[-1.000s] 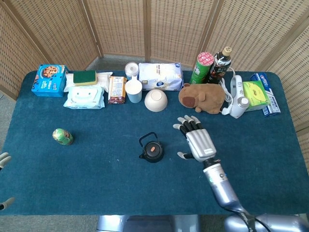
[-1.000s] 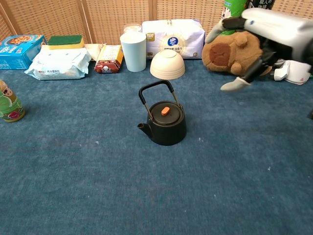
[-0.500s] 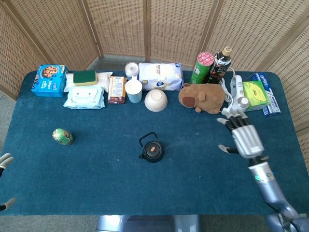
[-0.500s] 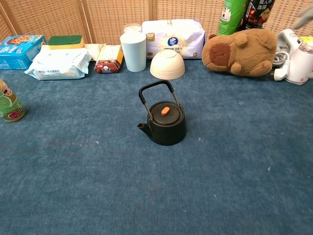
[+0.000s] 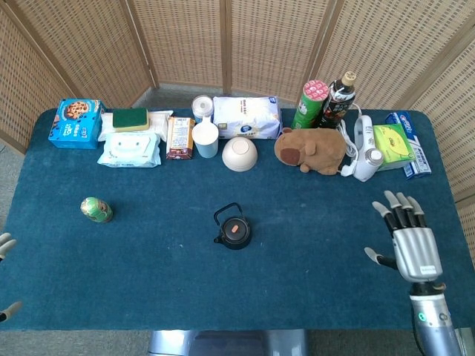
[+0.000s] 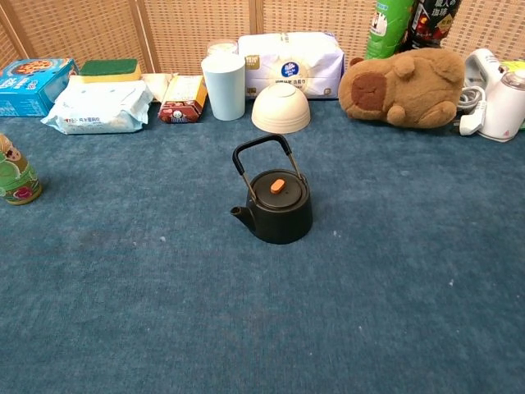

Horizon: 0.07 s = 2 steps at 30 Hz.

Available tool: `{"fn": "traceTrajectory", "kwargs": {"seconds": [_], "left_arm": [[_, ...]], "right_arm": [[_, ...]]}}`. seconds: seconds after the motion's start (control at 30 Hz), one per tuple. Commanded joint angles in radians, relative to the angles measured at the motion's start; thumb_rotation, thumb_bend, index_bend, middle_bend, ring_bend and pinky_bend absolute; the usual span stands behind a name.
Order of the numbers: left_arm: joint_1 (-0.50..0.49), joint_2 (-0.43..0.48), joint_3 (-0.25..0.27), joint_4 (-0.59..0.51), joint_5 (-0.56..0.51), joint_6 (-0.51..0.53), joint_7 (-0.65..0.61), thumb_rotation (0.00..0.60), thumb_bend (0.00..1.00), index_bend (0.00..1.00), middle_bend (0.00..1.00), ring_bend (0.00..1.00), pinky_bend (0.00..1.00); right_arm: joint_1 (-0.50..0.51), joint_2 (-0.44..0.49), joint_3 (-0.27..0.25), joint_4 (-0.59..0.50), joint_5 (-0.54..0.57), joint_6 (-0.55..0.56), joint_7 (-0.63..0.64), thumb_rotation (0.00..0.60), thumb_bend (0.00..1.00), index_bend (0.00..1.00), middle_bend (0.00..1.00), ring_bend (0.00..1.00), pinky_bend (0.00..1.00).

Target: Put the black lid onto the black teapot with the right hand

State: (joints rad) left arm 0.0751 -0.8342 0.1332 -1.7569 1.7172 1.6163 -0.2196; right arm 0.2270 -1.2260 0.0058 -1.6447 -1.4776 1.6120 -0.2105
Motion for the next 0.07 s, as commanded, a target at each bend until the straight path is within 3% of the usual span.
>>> {"fn": "traceTrajectory", "kwargs": {"seconds": [0.03, 0.07], "left_arm": [[0.002, -0.003, -0.004, 0.003, -0.005, 0.004, 0.000, 0.600, 0.08, 0.00, 0.00, 0.00, 0.10], [0.002, -0.004, -0.005, 0.004, -0.005, 0.005, 0.001, 0.600, 0.08, 0.00, 0.00, 0.00, 0.10]], "right_arm": [[-0.034, 0.003, -0.004, -0.012, -0.006, 0.023, 0.017, 0.514, 0.00, 0.17, 0.04, 0.00, 0.00], [-0.040, 0.004, -0.005, -0.012, -0.009, 0.025, 0.024, 0.515, 0.00, 0.17, 0.04, 0.00, 0.00]]}}
